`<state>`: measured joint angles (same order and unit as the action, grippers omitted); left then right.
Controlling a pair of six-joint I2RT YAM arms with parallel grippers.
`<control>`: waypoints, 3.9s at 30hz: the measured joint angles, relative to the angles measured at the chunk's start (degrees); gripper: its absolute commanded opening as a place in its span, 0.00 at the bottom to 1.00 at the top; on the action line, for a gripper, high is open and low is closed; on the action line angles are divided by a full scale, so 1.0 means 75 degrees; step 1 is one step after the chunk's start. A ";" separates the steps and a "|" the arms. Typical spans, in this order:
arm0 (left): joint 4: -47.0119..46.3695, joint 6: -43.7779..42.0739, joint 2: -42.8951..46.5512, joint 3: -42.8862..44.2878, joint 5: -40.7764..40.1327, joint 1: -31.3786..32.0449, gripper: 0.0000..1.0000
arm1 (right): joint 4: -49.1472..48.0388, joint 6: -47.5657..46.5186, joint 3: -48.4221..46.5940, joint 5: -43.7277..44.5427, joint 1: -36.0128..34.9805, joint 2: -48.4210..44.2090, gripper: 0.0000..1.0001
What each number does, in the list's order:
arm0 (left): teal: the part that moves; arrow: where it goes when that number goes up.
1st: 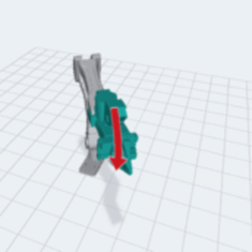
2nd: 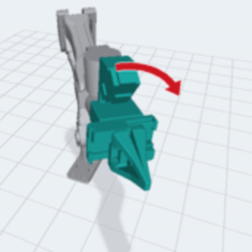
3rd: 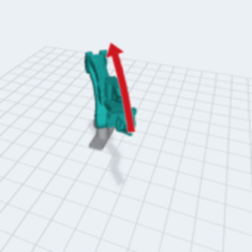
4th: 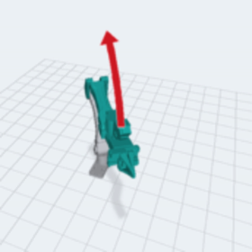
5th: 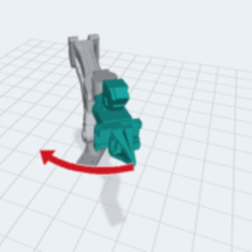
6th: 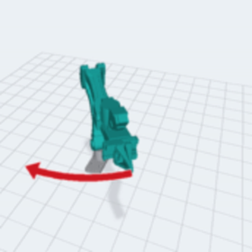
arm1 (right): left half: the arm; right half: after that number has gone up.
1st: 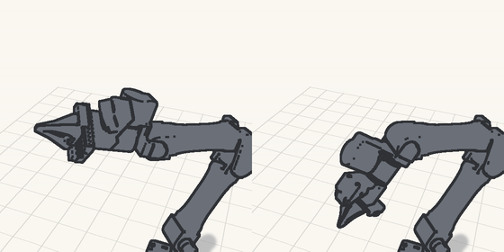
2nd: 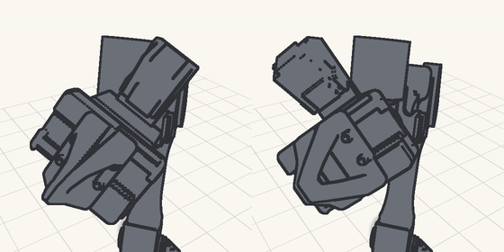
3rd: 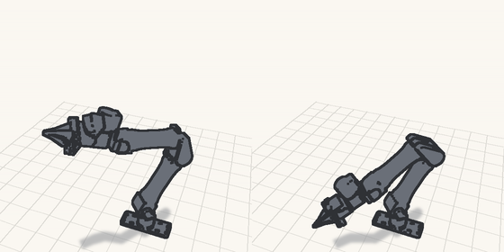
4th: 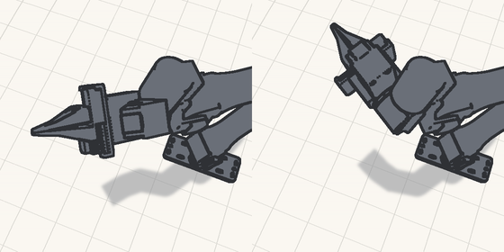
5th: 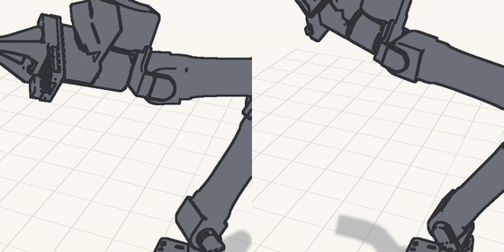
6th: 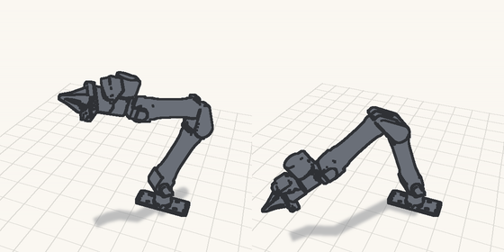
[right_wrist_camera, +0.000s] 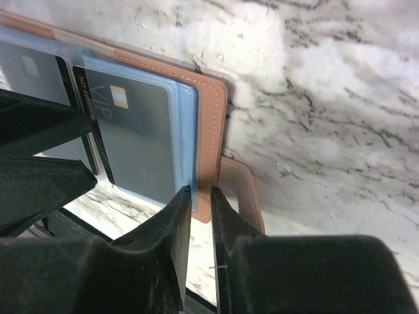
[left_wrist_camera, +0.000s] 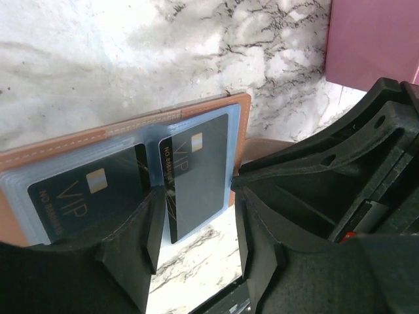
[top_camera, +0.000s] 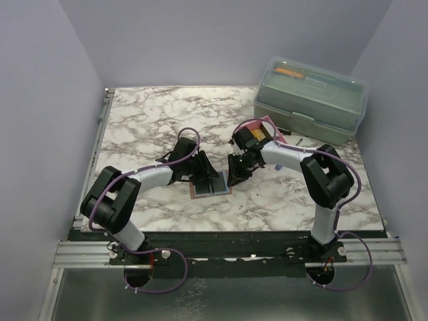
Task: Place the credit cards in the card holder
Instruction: Insert the credit card into the card holder, then turn over the card slot in the card holder, then pick up the credit card from the storage box.
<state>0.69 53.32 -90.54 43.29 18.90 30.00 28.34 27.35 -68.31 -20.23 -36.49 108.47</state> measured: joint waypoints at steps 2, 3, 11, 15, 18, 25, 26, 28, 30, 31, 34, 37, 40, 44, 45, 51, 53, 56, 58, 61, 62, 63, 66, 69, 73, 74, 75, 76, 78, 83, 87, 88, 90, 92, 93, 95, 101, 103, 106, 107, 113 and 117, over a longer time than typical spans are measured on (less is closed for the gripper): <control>0.0012 0.0003 -0.0079 0.0050 -0.0038 -0.0006 0.42 | 0.0003 -0.0009 -0.0125 -0.0009 0.0020 0.0114 0.21; 0.0017 -0.0003 -0.0149 0.0076 -0.0052 -0.0015 0.39 | 0.0006 -0.0026 -0.0181 -0.0035 0.0026 0.0181 0.21; -0.0076 -0.0035 -0.0772 0.0557 -0.0082 -0.0172 0.45 | 0.0595 -0.0262 -0.0973 -0.0122 0.0128 0.0682 0.20; 0.0003 0.0029 -0.0650 0.0565 -0.0143 -0.0256 0.49 | 0.0656 -0.0291 -0.1256 -0.0009 0.0184 0.0790 0.21; 0.0210 0.0093 -0.0321 0.0539 -0.0044 -0.0353 0.49 | 0.0679 -0.0332 -0.1381 0.0047 0.0233 0.0787 0.27; 0.0280 0.0213 0.0166 0.0554 0.0527 -0.0501 0.19 | 0.1026 -0.0367 -0.2011 -0.0035 0.0376 0.0781 0.46; 0.0280 0.0210 0.0102 0.0557 0.0571 -0.0504 0.16 | 0.1014 -0.0315 -0.2011 -0.0119 0.0399 0.0775 0.46; 0.0286 0.0204 -0.0096 0.0568 0.0664 -0.0504 0.13 | 0.0968 -0.0224 -0.1953 -0.0321 0.0469 0.0775 0.47; 0.0300 0.0192 -0.0332 0.0568 0.0694 -0.0510 0.11 | 0.0851 -0.0114 -0.1804 -0.0612 0.0571 0.0775 0.47; 0.0300 0.0172 -0.0434 0.0568 0.0705 -0.0516 0.10 | 0.0801 -0.0064 -0.1737 -0.0737 0.0603 0.0778 0.47; 0.0309 0.0070 -0.0737 0.0568 0.0708 -0.0565 0.06 | 0.0691 0.0038 -0.1626 -0.1064 0.0697 0.0796 0.47; 0.0303 -0.0003 -0.1084 0.0571 0.0714 -0.0635 0.05 | 0.0493 0.0096 -0.1609 -0.1335 0.0755 0.0839 0.47; 0.0268 -0.0029 -0.1172 0.0586 0.0831 -0.0694 0.04 | 0.0303 0.0096 -0.1556 -0.1585 0.0752 0.0883 0.47; 0.0256 -0.0079 -0.1174 0.0586 0.0833 -0.0694 0.04 | 0.0143 0.0096 -0.1483 -0.1853 0.0752 0.0918 0.46; 0.0254 -0.0087 -0.1180 0.0586 0.0836 -0.0694 0.04 | 0.0108 0.0096 -0.1483 -0.1906 0.0752 0.0933 0.46; 0.0233 -0.0102 -0.1195 0.0586 0.0874 -0.0702 0.04 | -0.0090 0.0093 -0.1478 -0.2259 0.0752 0.1003 0.46; 0.0233 -0.0117 -0.1195 0.0586 0.0880 -0.0705 0.04 | -0.0146 0.0093 -0.1478 -0.2340 0.0752 0.1020 0.46; 0.0230 -0.0122 -0.1198 0.0586 0.0883 -0.0705 0.04 | -0.0166 0.0096 -0.1478 -0.2372 0.0752 0.1043 0.47; 0.0221 -0.0122 -0.1207 0.0586 0.0892 -0.0708 0.03 | -0.0166 0.0093 -0.1478 -0.2361 0.0755 0.1070 0.47; 0.0207 -0.0134 -0.1218 0.0586 0.0915 -0.0714 0.03 | -0.0163 0.0087 -0.1460 -0.2296 0.0752 0.1096 0.47; 0.0207 -0.0140 -0.1221 0.0586 0.0927 -0.0717 0.03 | -0.0166 0.0082 -0.1440 -0.2276 0.0752 0.1096 0.47; 0.0201 -0.0149 -0.1230 0.0586 0.0947 -0.0723 0.03 | -0.0163 0.0079 -0.1419 -0.2267 0.0752 0.1096 0.47; 0.0189 -0.0157 -0.1241 0.0586 0.0976 -0.0734 0.03 | -0.0163 0.0073 -0.1361 -0.2259 0.0729 0.1099 0.47; 0.0178 -0.0181 -0.1247 0.0586 0.0997 -0.0737 0.03 | -0.0166 0.0073 -0.1358 -0.2215 0.0670 0.1116 0.46; 0.0178 -0.0184 -0.1250 0.0586 0.1003 -0.0740 0.03 | -0.0175 0.0070 -0.1349 -0.2218 0.0641 0.1125 0.40; 0.0178 -0.0192 -0.1250 0.0586 0.1008 -0.0740 0.03 | -0.0192 0.0076 -0.1338 -0.2235 0.0629 0.1125 0.38; 0.0178 -0.0201 -0.1250 0.0589 0.1014 -0.0740 0.05 | -0.0219 0.0090 -0.1326 -0.2264 0.0624 0.1125 0.37; 0.0184 -0.0207 -0.1247 0.0595 0.1014 -0.0740 0.09 | -0.0245 0.0099 -0.1314 -0.2299 0.0615 0.1125 0.37; 0.0227 -0.0224 -0.1241 0.0618 0.1014 -0.0740 0.14 | -0.0306 0.0146 -0.1294 -0.2375 0.0603 0.1116 0.37; 0.0574 -0.0221 -0.0935 0.0627 0.0950 -0.0740 0.27 | -0.0568 0.0289 -0.1244 -0.2637 0.0571 0.1081 0.42; 0.1067 -0.0125 -0.0286 0.0621 0.0871 -0.0796 0.31 | -0.0699 0.0399 -0.1256 -0.2774 0.0501 0.1078 0.44; 0.1189 -0.0099 -0.0073 0.0606 0.0845 -0.0828 0.32 | -0.0717 0.0428 -0.1259 -0.2789 0.0463 0.1081 0.45; 0.1460 -0.0061 0.0513 0.0560 0.0775 -0.0933 0.33 | -0.0717 0.0493 -0.1311 -0.2804 0.0385 0.1081 0.45; 0.1784 -0.0055 0.1116 0.0530 0.0673 -0.1072 0.38 | -0.0705 0.0536 -0.1437 -0.2804 0.0268 0.1081 0.46; 0.2020 -0.0058 0.1504 0.0525 0.0589 -0.1183 0.41 | -0.0688 0.0554 -0.1542 -0.2798 0.0192 0.1081 0.47; 0.2460 -0.0073 0.2101 0.0525 0.0405 -0.1381 0.47 | -0.0662 0.0565 -0.1789 -0.2754 -0.0012 0.1084 0.50; 0.4019 -0.0119 0.3252 0.0527 -0.0388 -0.2159 0.56 | -0.0685 0.0548 -0.2780 -0.2789 -0.0819 0.1463 0.53; 0.4331 -0.0117 0.3378 0.0527 -0.0597 -0.2285 0.55 | -0.0685 0.0548 -0.2780 -0.2856 -0.0956 0.1614 0.53; 0.4578 -0.0111 0.3378 0.0571 -0.0667 -0.2305 0.48 | -0.0612 0.0539 -0.2655 -0.2868 -0.0938 0.1754 0.53; 0.4578 -0.0111 0.3343 0.0586 -0.0632 -0.2305 0.48 | -0.0562 0.0525 -0.2605 -0.2853 -0.0901 0.1754 0.53; 0.3853 -0.0102 0.2291 0.0618 0.0367 -0.2197 0.62 | 0.0003 0.0300 -0.2206 -0.2428 -0.0455 0.1262 0.51; 0.3745 -0.0329 0.1274 0.0909 0.0603 -0.1827 0.63 | 0.0950 -0.0233 -0.2157 -0.1320 -0.0146 0.0510 0.51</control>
<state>28.77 50.85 -80.99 50.11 23.42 16.29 35.46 25.61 -84.49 -30.13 -37.58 112.29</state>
